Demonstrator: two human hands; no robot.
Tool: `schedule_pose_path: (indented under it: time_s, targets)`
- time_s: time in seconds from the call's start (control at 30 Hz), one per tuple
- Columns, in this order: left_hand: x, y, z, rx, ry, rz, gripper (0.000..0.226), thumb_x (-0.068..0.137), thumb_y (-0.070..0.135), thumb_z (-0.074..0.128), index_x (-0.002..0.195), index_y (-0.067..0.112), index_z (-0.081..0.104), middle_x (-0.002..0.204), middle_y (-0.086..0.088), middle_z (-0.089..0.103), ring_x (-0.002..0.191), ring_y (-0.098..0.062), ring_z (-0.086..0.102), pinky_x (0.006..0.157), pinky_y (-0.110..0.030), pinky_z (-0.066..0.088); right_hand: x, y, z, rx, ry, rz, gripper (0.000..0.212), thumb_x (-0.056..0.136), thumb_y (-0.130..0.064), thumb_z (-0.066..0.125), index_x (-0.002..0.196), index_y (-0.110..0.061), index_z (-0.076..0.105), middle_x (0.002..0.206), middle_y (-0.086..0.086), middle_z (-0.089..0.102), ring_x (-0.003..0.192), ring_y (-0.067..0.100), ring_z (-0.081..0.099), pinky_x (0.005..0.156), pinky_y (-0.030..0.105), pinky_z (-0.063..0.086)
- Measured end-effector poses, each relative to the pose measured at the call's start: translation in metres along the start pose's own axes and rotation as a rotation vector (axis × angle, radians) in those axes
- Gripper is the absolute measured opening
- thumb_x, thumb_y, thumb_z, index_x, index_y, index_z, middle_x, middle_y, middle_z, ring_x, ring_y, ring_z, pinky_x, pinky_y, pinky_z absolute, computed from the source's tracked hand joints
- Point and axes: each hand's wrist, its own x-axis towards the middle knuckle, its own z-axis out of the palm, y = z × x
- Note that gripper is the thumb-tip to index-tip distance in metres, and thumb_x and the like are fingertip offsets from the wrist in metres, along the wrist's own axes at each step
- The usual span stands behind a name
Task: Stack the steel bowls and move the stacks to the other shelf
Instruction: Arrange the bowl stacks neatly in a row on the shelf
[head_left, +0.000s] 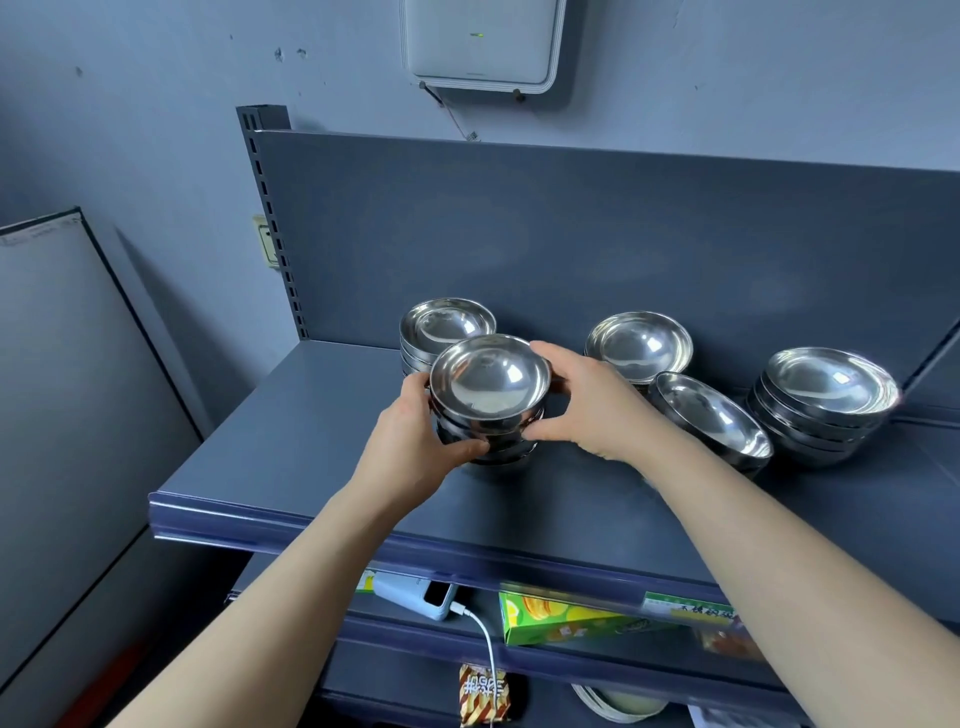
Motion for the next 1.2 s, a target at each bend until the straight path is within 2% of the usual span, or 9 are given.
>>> schedule_pose_path:
  time_s: [0.07, 0.23, 0.4, 0.47, 0.53, 0.63, 0.77, 1.03, 1.2]
  targets:
    - [-0.001, -0.004, 0.001, -0.005, -0.030, -0.032, 0.080, 0.067, 0.028, 0.086, 0.131, 0.021, 0.038, 0.110, 0.016, 0.052, 0.108, -0.010, 0.055, 0.082, -0.023, 0.040, -0.001, 0.002, 0.005, -0.005, -0.026, -0.004, 0.071, 0.062, -0.025, 0.080, 0.113, -0.059, 0.045, 0.104, -0.007, 0.071, 0.100, 0.028, 0.068, 0.085, 0.055, 0.056]
    - [-0.001, -0.004, 0.002, -0.012, -0.034, -0.045, 0.078, 0.067, 0.023, 0.086, 0.129, 0.020, 0.038, 0.107, 0.012, 0.056, 0.106, -0.015, 0.059, 0.078, -0.023, 0.044, 0.000, 0.007, 0.009, 0.023, -0.008, -0.015, 0.067, 0.061, -0.029, 0.080, 0.119, -0.046, 0.050, 0.094, -0.010, 0.070, 0.086, 0.025, 0.066, 0.079, 0.053, 0.057]
    - [-0.002, 0.006, -0.009, 0.034, -0.035, 0.017, 0.078, 0.067, 0.021, 0.085, 0.130, 0.022, 0.040, 0.096, 0.022, 0.054, 0.095, -0.004, 0.054, 0.065, -0.004, 0.037, -0.006, 0.012, 0.019, 0.064, 0.033, -0.017, 0.063, 0.065, -0.031, 0.082, 0.120, -0.041, 0.053, 0.094, -0.010, 0.069, 0.083, 0.022, 0.065, 0.081, 0.045, 0.056]
    - [-0.001, 0.009, -0.013, 0.063, -0.059, 0.027, 0.078, 0.066, 0.018, 0.086, 0.130, 0.021, 0.041, 0.096, 0.023, 0.052, 0.096, -0.003, 0.053, 0.067, -0.006, 0.036, -0.010, 0.014, 0.027, 0.088, 0.053, 0.000, 0.063, 0.064, -0.033, 0.083, 0.121, -0.040, 0.055, 0.097, -0.014, 0.070, 0.087, 0.017, 0.065, 0.086, 0.042, 0.055]
    - [0.000, 0.009, -0.016, 0.089, -0.079, 0.024, 0.077, 0.066, 0.019, 0.086, 0.130, 0.020, 0.042, 0.101, 0.019, 0.053, 0.102, -0.006, 0.055, 0.076, -0.013, 0.036, -0.011, 0.016, 0.031, 0.101, 0.055, 0.011, 0.066, 0.062, -0.040, 0.081, 0.122, -0.039, 0.055, 0.101, -0.016, 0.070, 0.094, 0.013, 0.065, 0.091, 0.041, 0.053]
    - [-0.002, 0.011, -0.017, 0.100, -0.111, 0.016, 0.073, 0.070, 0.029, 0.084, 0.130, 0.025, 0.043, 0.104, 0.021, 0.050, 0.100, -0.003, 0.050, 0.080, -0.017, 0.035, -0.008, 0.015, 0.028, 0.071, 0.046, 0.040, 0.082, 0.056, -0.057, 0.075, 0.131, -0.039, 0.050, 0.113, -0.017, 0.067, 0.111, 0.009, 0.060, 0.098, 0.039, 0.049]
    - [-0.005, 0.009, -0.019, 0.148, -0.114, 0.052, 0.060, 0.076, 0.034, 0.079, 0.128, 0.028, 0.049, 0.114, 0.014, 0.054, 0.104, -0.005, 0.047, 0.081, -0.018, 0.032, -0.005, 0.015, 0.024, 0.048, 0.031, 0.064, 0.097, 0.053, -0.064, 0.074, 0.141, -0.036, 0.042, 0.128, -0.011, 0.062, 0.124, 0.012, 0.055, 0.104, 0.040, 0.046]
    - [-0.003, 0.007, -0.019, 0.124, -0.144, 0.070, 0.054, 0.079, 0.030, 0.077, 0.125, 0.028, 0.049, 0.104, 0.021, 0.048, 0.099, -0.001, 0.043, 0.082, -0.019, 0.032, -0.007, 0.009, 0.022, 0.040, 0.045, 0.067, 0.092, 0.050, -0.062, 0.073, 0.132, -0.031, 0.049, 0.119, -0.005, 0.065, 0.110, 0.016, 0.062, 0.095, 0.041, 0.052]
    - [-0.003, 0.002, -0.017, 0.099, -0.158, 0.046, 0.055, 0.078, 0.027, 0.078, 0.125, 0.029, 0.049, 0.110, 0.019, 0.053, 0.108, -0.007, 0.051, 0.085, -0.021, 0.036, -0.010, 0.004, 0.018, 0.025, 0.053, 0.005, 0.065, 0.061, -0.043, 0.079, 0.120, -0.039, 0.053, 0.102, -0.011, 0.069, 0.095, 0.018, 0.066, 0.087, 0.045, 0.055]
